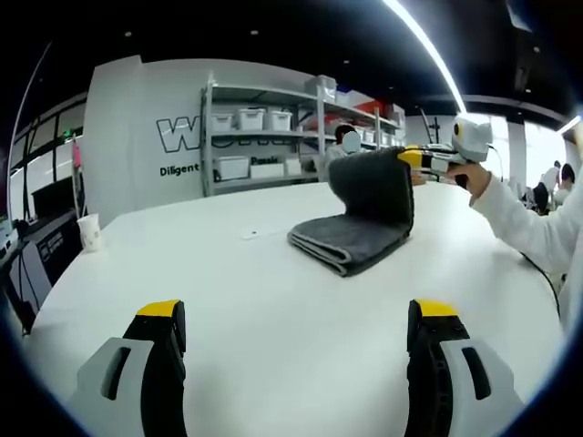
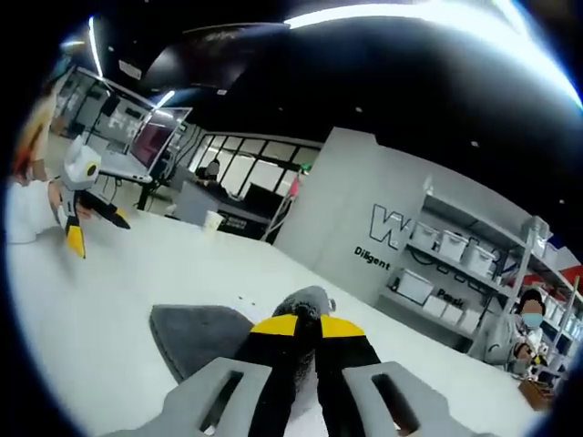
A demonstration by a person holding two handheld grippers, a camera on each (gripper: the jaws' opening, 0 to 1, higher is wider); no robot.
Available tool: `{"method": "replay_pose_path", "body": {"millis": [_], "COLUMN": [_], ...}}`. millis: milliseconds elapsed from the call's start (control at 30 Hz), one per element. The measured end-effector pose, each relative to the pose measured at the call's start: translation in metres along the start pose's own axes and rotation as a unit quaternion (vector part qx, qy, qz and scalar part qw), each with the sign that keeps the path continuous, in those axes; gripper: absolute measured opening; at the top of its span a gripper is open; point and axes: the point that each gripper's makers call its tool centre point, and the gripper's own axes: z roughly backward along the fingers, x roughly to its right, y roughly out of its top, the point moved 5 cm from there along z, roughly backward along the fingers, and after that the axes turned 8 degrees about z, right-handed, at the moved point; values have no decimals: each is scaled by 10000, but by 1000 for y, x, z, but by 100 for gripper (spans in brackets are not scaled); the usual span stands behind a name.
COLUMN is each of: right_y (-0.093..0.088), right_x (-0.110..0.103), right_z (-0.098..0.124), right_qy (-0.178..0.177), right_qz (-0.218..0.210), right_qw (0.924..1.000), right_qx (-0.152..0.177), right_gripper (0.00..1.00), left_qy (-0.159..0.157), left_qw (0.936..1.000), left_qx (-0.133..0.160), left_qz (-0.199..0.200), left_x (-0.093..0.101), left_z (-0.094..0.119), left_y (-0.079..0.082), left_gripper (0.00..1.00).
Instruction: Open the folded towel by lifting each exposed corner and separating the folded layers until the towel lies flat within the target outline without major curled edges
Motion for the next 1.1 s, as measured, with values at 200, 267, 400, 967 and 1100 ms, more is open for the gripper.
{"method": "replay_pose_path", "body": {"millis": [200,267,400,967,1100], "right_y": [-5,-7,-16,-73,-83], "right_x": [12,16,25,65,69], "right_z": [4,6,7,18,20], "right_qy": [-166,-216,-339,-753,-718], "right_qz": [-72,-104,-151,-636,-820], "right_qw": [9998,9997,9991,9910,9878], "right_qx": [-67,-96,-201,-904,-1110], "right_gripper": [0,0,0,0,0], "left_qy": [20,18,32,54,56], "left_qw": [10000,10000,10000,10000,10000], "left_qx": [-27,-27,-29,-59,-59], "left_qz": [8,8,11,35,38], "left_x": [-1,-1,-2,0,-1], "left_z": [-1,-1,-1,0,0], "left_y": [-2,-2,-2,-5,-4], "left_gripper": [100,100,100,100,100]}}
